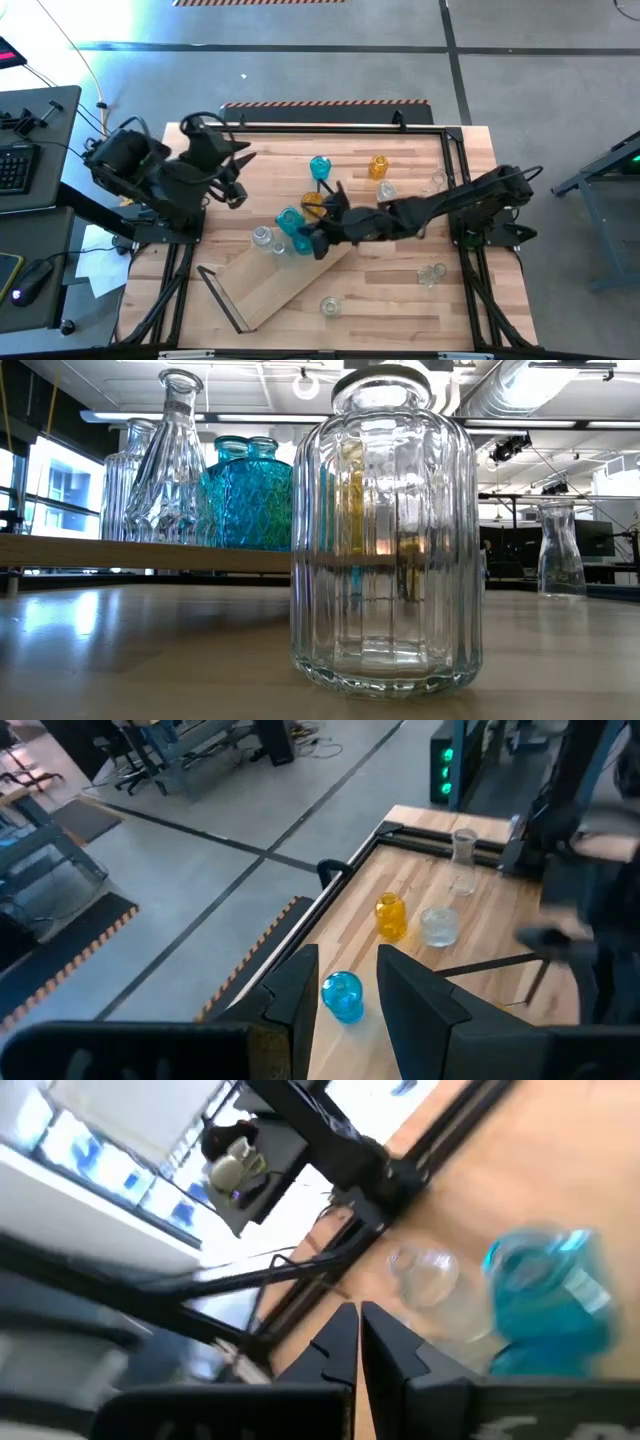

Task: Sort vases onto shelf
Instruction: Put the transparent vase on the shelf aligned with the other transparent vases

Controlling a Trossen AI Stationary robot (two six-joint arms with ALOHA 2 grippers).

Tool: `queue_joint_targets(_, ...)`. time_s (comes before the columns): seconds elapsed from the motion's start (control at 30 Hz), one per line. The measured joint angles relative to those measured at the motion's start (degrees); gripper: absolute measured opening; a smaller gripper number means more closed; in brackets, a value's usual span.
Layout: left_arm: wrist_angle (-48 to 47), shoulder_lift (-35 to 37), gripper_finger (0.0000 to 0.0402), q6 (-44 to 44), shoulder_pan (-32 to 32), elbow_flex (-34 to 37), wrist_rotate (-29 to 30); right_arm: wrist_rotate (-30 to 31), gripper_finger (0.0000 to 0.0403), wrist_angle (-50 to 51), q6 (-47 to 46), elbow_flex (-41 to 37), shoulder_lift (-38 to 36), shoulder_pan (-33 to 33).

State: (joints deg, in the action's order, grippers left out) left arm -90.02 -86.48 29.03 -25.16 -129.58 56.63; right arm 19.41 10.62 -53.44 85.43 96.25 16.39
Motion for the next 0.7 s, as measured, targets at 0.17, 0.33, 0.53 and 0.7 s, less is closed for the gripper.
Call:
queue_joint_targets(0.17, 0.0, 1.95, 0.0096, 0.75, -1.46, -0.04, 0.01, -0.75, 0.0, 21.9, 15.5, 14.45, -0.45, -3.31)
queue_joint_targets(0.33, 0.01, 2.79, 0.0096, -0.6, -1.88, -0.04, 0.35, -8.99, 0.0, 37.34, 25.77, 27.02, -0.03, -11.7)
queue_joint_targets(0.53, 0.0, 3.02, 0.0096, 0.36, -1.86, 0.0, 2.47, -22.48, 0.0, 42.09, 36.1, 32.78, -0.03, -25.8)
queue_joint_targets(0.7, -0.01, 3.04, 0.0096, 2.45, -1.86, 0.22, 3.99, -34.57, 0.0, 42.95, 41.12, 28.64, 0.22, -37.77)
